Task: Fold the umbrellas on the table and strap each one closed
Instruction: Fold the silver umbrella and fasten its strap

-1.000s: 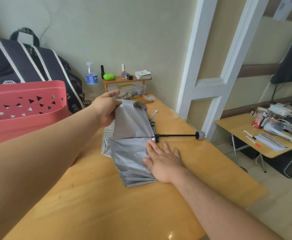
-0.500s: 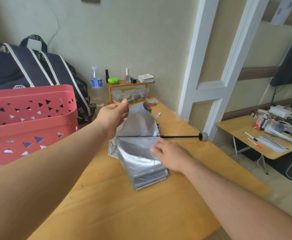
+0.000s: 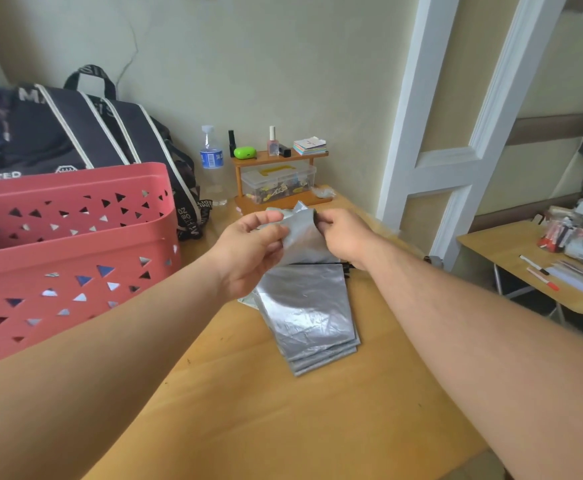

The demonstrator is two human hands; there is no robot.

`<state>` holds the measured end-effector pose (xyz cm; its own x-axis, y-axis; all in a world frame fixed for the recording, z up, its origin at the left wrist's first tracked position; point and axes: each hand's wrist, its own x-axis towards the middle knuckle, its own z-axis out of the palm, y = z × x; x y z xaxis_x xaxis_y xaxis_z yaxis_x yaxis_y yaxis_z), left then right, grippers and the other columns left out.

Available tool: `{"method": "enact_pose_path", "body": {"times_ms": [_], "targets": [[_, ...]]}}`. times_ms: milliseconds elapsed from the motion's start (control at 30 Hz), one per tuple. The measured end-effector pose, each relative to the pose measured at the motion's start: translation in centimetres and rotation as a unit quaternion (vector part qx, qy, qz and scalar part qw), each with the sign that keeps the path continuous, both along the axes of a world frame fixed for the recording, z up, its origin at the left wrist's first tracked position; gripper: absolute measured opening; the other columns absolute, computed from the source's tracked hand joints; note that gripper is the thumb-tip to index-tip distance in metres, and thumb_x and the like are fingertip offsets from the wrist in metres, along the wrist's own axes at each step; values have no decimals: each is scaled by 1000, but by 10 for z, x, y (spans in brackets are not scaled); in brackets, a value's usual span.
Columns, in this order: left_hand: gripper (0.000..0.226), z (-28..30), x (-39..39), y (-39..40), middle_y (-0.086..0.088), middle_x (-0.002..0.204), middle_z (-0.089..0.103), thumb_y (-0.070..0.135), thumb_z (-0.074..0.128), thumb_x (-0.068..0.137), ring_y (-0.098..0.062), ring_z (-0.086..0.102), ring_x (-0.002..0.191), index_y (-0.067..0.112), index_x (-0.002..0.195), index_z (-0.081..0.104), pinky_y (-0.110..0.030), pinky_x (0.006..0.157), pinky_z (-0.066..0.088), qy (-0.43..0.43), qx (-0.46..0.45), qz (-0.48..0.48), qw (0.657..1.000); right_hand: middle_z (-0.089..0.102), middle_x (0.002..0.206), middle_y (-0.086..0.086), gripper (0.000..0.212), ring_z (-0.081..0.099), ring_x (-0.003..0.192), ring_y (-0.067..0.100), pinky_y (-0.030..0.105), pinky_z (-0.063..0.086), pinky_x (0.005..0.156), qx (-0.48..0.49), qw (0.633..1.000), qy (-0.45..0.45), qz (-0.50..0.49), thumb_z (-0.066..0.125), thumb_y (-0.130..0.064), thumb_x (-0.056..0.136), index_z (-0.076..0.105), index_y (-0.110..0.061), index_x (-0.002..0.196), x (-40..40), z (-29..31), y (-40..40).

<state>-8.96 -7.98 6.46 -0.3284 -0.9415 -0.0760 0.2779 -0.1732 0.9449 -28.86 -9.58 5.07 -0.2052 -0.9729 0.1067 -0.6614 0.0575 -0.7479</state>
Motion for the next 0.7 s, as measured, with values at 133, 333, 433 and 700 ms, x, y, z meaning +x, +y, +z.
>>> {"method": "enact_pose_path", "body": {"times_ms": [133,333,433,700], "targets": [[53,-10,9,6,1,68,56,-10,56,95,-7,52,56,29,131,61,-23,59,53,-30,72,-55,995,78,102,-6,22,71,106,21,36,58,93,0,999,-30,32,60,-18,103,78,-29,97,6,-10,12],[69,-11,10,7,-8,119,62,-2,55,74,-16,55,76,21,138,63,-25,67,46,-38,97,-110,989,72,121,-13,37,66,114,13,37,54,104,2,998,-36,43,57,-8,102,71,-32,124,6,-33,24],[40,-8,1,11,-13,123,73,18,67,92,-30,73,107,9,132,67,-42,97,57,-21,73,-96,992,71,126,-14,35,63,120,13,42,51,109,-2,997,-59,53,54,-12,104,68,-34,128,6,-43,26],[16,-7,-29,15,-11,92,74,-3,59,100,-22,73,76,10,109,61,-33,69,60,37,59,32,997,78,112,-12,33,72,109,7,31,56,98,-89,960,-263,37,58,-6,103,72,-28,122,24,-41,38]]}}
